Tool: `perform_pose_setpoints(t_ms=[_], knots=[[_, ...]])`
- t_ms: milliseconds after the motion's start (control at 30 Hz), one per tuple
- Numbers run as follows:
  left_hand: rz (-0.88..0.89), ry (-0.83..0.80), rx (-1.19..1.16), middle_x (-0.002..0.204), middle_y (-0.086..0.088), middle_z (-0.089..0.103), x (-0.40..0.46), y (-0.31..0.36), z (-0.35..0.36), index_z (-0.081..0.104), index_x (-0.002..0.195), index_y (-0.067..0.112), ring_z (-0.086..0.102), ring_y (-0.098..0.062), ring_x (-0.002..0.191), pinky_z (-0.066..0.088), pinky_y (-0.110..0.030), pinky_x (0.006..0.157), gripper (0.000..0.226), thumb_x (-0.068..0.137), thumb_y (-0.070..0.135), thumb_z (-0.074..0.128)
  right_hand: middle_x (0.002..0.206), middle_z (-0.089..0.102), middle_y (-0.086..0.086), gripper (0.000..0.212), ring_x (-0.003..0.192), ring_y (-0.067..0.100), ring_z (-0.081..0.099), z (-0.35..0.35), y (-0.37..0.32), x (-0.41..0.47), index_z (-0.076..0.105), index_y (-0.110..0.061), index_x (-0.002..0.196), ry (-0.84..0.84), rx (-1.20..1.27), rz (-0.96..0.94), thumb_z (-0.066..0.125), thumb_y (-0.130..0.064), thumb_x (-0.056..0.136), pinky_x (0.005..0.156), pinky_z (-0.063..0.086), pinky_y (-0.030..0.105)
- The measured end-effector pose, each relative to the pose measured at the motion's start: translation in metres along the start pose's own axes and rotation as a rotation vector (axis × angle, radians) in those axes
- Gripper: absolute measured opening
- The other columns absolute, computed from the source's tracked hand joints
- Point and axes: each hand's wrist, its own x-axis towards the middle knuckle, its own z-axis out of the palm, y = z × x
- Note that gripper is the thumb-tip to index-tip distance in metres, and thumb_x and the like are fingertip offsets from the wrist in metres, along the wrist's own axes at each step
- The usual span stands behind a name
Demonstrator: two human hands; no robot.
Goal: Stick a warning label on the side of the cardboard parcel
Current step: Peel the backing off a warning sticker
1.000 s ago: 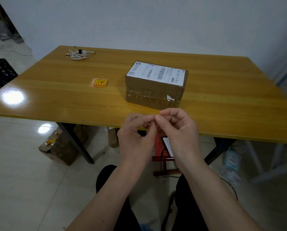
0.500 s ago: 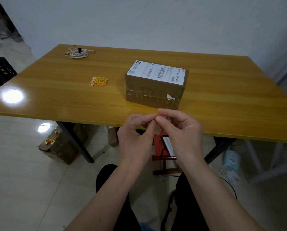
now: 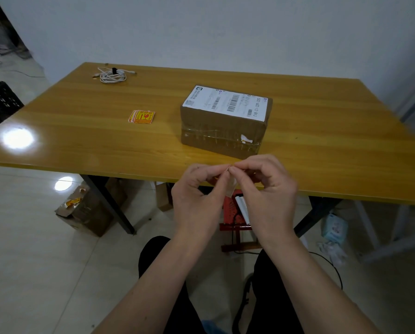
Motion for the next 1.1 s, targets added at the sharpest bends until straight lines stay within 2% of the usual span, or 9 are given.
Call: perform_pose_setpoints(t_ms=[167,433,500,567,667,733,800,867,1100], knots=[[0.071,0.0,0.043,0.079,0.001,0.067,0.0,-0.003,0.0,0.075,0.085,0.022,0.057,-0.003,0.074,0.043,-0.008,0.068,0.012,0.079,0.013,0.071,0.079,0.059,0.001,0.005,0.072,0.0,0.054,-0.003,0.004,0.001,0.068,-0.004,0.078,-0.032,-0.115,-0.101,0.072,-0.001,0.078,0.065,0.043,0.011],[0.152,-0.001,0.055,0.079,0.007,0.064,0.001,-0.007,-0.001,0.073,0.086,0.026,0.058,-0.003,0.076,0.045,-0.011,0.071,0.016,0.079,0.011,0.072,0.08,0.057,-0.001,0.005,0.072,0.003,0.051,-0.006,0.004,0.001,0.065,-0.003,0.079,-0.082,-0.195,-0.194,0.069,-0.003,0.081,0.064,0.044,0.014],[0.187,0.02,0.04,0.078,0.006,0.063,0.001,-0.007,-0.002,0.073,0.086,0.025,0.057,-0.001,0.076,0.044,-0.01,0.07,0.017,0.078,0.01,0.072,0.075,0.059,0.001,0.006,0.069,0.003,0.054,-0.006,-0.001,0.0,0.065,-0.008,0.078,-0.082,-0.102,-0.08,0.069,-0.004,0.081,0.062,0.045,0.014],[0.234,0.057,0.019,0.078,0.001,0.064,0.002,-0.008,-0.003,0.073,0.086,0.023,0.057,-0.001,0.076,0.044,-0.009,0.069,0.018,0.077,0.007,0.072,0.07,0.063,0.002,0.01,0.064,0.007,0.057,-0.007,-0.008,0.002,0.065,-0.014,0.075,-0.1,0.056,0.207,0.069,-0.007,0.082,0.059,0.05,0.019],[0.304,0.098,0.047,0.079,-0.006,0.063,0.003,-0.012,-0.004,0.074,0.087,0.019,0.058,-0.013,0.077,0.044,-0.012,0.07,0.018,0.077,0.004,0.073,0.066,0.064,0.007,0.014,0.058,0.014,0.058,-0.011,-0.016,0.008,0.067,-0.006,0.074,-0.212,0.439,0.655,0.063,-0.009,0.087,0.052,0.051,0.022],[0.347,0.109,0.066,0.08,-0.007,0.062,0.004,-0.016,-0.004,0.075,0.087,0.018,0.059,-0.021,0.078,0.048,-0.023,0.07,0.017,0.077,0.004,0.073,0.064,0.064,0.007,0.017,0.055,0.014,0.057,-0.015,-0.018,0.013,0.067,-0.003,0.075,-0.279,0.608,0.791,0.061,-0.01,0.088,0.048,0.048,0.021],[0.394,0.119,0.093,0.079,-0.006,0.063,0.004,-0.02,-0.005,0.075,0.087,0.019,0.059,-0.023,0.078,0.05,-0.039,0.07,0.014,0.079,0.009,0.071,0.062,0.064,0.006,0.015,0.052,0.012,0.056,-0.015,-0.019,0.015,0.066,-0.001,0.076,-0.317,0.64,0.827,0.062,-0.011,0.087,0.046,0.047,0.019],[0.422,0.126,0.117,0.079,-0.004,0.063,0.006,-0.022,-0.004,0.073,0.089,0.022,0.059,-0.024,0.078,0.048,-0.049,0.07,0.013,0.079,0.014,0.069,0.06,0.063,0.006,0.013,0.051,0.011,0.055,-0.014,-0.019,0.016,0.065,0.0,0.076,-0.319,0.651,0.834,0.062,-0.008,0.086,0.044,0.046,0.019],[0.416,0.089,0.101,0.08,-0.002,0.063,0.005,-0.024,-0.004,0.071,0.09,0.024,0.06,-0.023,0.079,0.049,-0.051,0.072,0.013,0.08,0.017,0.068,0.06,0.062,0.004,0.015,0.051,0.01,0.052,-0.013,-0.018,0.013,0.065,-0.003,0.072,-0.309,0.684,0.811,0.059,-0.004,0.086,0.043,0.043,0.018]])
